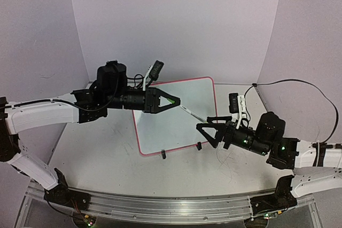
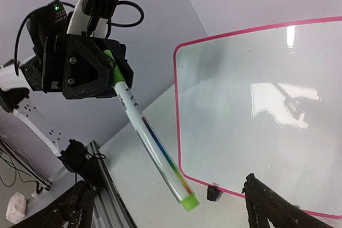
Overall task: Write a sentence on the whiteboard
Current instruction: Pick up the whiteboard marker from the whiteboard marker.
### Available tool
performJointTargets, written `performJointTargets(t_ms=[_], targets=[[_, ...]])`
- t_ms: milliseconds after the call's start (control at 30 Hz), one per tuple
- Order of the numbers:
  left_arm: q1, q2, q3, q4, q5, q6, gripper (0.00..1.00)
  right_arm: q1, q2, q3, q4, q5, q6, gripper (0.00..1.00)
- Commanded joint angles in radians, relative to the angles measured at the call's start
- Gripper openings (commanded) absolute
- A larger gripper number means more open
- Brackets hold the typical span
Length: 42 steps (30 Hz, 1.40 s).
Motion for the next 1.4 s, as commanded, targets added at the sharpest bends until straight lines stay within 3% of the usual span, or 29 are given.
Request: performJointTargets(t_ms=[0,133,267,400,500,667,900,1200,1367], targets=[[0.005,-0.095,-0.046,0.179,-0.046,-0.064,0.0,0.005,0.034,0.045,0.231,-0.044,0.159,0.98],[0.005,-0.128,-0.083,0.249,-0.063,-0.102,0.0,0.004,0.111,0.109,0.32,-0.113,0.203,0.93],[0.005,-0.125,-0.093,0.28,-0.04,-0.126,0.0,0.005,0.201,0.184,0.375,-0.157,0.215,0.74],[0.005,-0.128,-0.108,0.293,-0.032,-0.136,0.0,0.004,0.265,0.239,0.405,-0.184,0.226,0.64],[0.005,-0.133,-0.119,0.304,-0.03,-0.14,0.0,0.003,0.285,0.25,0.421,-0.166,0.234,0.49],[0.004,-0.138,-0.131,0.322,-0.03,-0.145,0.0,0.004,0.324,0.271,0.46,-0.183,0.245,0.37],[0.005,-0.142,-0.139,0.328,-0.025,-0.14,0.0,0.004,0.336,0.271,0.487,-0.189,0.244,0.26],[0.005,-0.138,-0.145,0.332,-0.031,-0.137,0.0,0.004,0.34,0.266,0.511,-0.193,0.246,0.31],[0.005,-0.138,-0.148,0.331,-0.031,-0.137,0.0,0.003,0.354,0.265,0.538,-0.206,0.253,0.18]])
